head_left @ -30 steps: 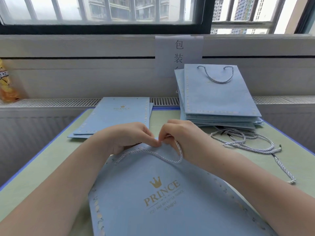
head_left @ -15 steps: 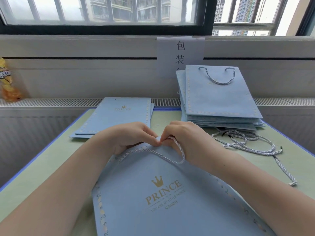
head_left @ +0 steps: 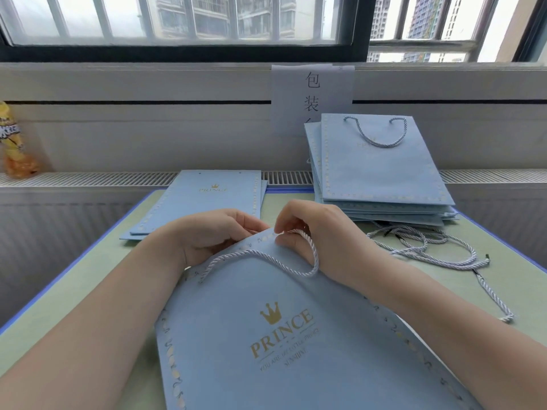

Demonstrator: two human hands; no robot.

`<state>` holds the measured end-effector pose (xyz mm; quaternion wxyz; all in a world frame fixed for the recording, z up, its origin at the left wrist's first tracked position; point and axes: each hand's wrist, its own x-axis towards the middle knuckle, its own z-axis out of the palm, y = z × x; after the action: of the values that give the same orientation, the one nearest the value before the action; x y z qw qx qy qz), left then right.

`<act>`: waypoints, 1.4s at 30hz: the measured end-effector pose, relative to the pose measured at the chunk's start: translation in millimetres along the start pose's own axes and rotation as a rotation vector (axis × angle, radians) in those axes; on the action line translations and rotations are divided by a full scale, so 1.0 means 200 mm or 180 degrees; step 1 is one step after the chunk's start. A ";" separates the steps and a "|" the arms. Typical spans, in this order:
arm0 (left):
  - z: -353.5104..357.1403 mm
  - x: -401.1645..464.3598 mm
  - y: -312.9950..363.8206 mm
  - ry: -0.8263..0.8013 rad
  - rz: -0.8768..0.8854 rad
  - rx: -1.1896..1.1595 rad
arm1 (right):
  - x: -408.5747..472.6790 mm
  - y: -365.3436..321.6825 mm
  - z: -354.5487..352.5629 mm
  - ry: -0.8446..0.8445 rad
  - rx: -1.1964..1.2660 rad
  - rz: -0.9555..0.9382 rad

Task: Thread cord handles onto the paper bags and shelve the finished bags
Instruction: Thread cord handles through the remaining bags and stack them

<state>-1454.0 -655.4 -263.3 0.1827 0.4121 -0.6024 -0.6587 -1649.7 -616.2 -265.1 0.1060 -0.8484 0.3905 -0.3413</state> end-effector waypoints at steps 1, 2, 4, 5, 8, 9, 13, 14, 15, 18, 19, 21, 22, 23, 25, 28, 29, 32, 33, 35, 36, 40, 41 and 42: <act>-0.01 0.00 0.00 -0.0068 0.0006 0.0016 | 0.00 0.00 0.00 0.0010 0.0050 0.0032; -0.01 -0.01 0.00 -0.0112 0.0004 0.0053 | 0.00 0.00 0.00 -0.0008 0.0074 0.0075; -0.01 -0.02 0.00 -0.0150 0.0000 0.0173 | -0.01 0.00 0.01 -0.0073 0.0149 0.0185; -0.01 -0.01 -0.01 -0.0163 -0.0018 0.0242 | -0.01 0.00 0.01 -0.0102 0.0200 0.0223; 0.00 -0.01 -0.01 -0.0010 -0.0056 0.0346 | -0.01 0.01 0.01 -0.0179 0.0233 0.0210; 0.01 -0.01 -0.02 0.0028 -0.0060 0.0360 | -0.01 0.02 0.01 -0.0209 0.0229 0.0193; 0.03 -0.02 -0.01 0.0204 -0.0167 0.0544 | -0.01 0.01 0.01 -0.0328 0.0247 0.0170; 0.03 -0.02 0.00 0.0241 -0.0214 0.0580 | -0.01 0.01 0.01 -0.0358 0.0226 0.0184; 0.03 -0.02 0.00 0.0256 -0.0239 0.0569 | -0.01 0.00 0.01 -0.0377 0.0199 0.0210; 0.04 -0.01 0.01 0.0400 -0.0244 0.0597 | 0.00 0.00 -0.01 -0.0346 0.0306 0.0367; 0.04 -0.02 0.01 0.0470 -0.0240 0.0635 | 0.00 -0.01 -0.02 -0.0263 0.0457 0.0415; 0.04 -0.02 0.02 0.0533 -0.0201 0.0699 | 0.01 -0.01 -0.04 0.0032 0.1011 0.0573; 0.03 -0.03 0.03 0.0509 -0.0171 0.0705 | 0.02 -0.01 -0.06 0.0253 0.1370 0.0688; 0.04 -0.04 0.04 0.0450 -0.0117 0.0704 | 0.03 -0.01 -0.07 0.0497 0.1713 0.0805; 0.05 -0.07 0.06 0.0273 0.0040 0.0712 | 0.04 0.00 -0.10 0.0937 0.2222 0.1006; 0.06 -0.09 0.07 0.0274 0.0281 0.0826 | 0.05 0.00 -0.12 0.1341 0.2794 0.1258; 0.05 -0.08 0.07 0.0390 0.0344 0.0961 | 0.05 0.00 -0.12 0.1408 0.2949 0.1324; 0.05 -0.07 0.08 0.0982 0.0381 0.1813 | 0.04 0.00 -0.12 0.1389 0.2903 0.1291; 0.05 -0.06 0.07 0.1182 0.0378 0.2029 | 0.04 -0.01 -0.12 0.1305 0.2657 0.1206; 0.05 -0.05 0.07 0.1519 0.0410 0.2360 | 0.03 -0.04 -0.13 0.1065 0.2195 0.0984; 0.05 -0.04 0.07 0.1608 0.0438 0.2449 | 0.02 -0.06 -0.14 0.0861 0.2114 0.0854; 0.04 -0.03 0.05 0.1702 0.0320 0.2693 | -0.01 -0.15 -0.19 -0.0505 0.2095 0.0371; 0.03 -0.02 0.04 0.1681 0.0241 0.2797 | -0.02 -0.15 -0.19 -0.0627 0.2063 0.0266; 0.02 -0.02 0.04 0.1653 0.0141 0.2882 | -0.02 -0.15 -0.19 -0.0542 0.1909 0.0203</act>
<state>-1457.6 -651.6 -255.9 0.1435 0.5868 -0.7703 -0.2044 -1658.7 -591.1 -226.1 0.3945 -0.7922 0.2886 -0.3654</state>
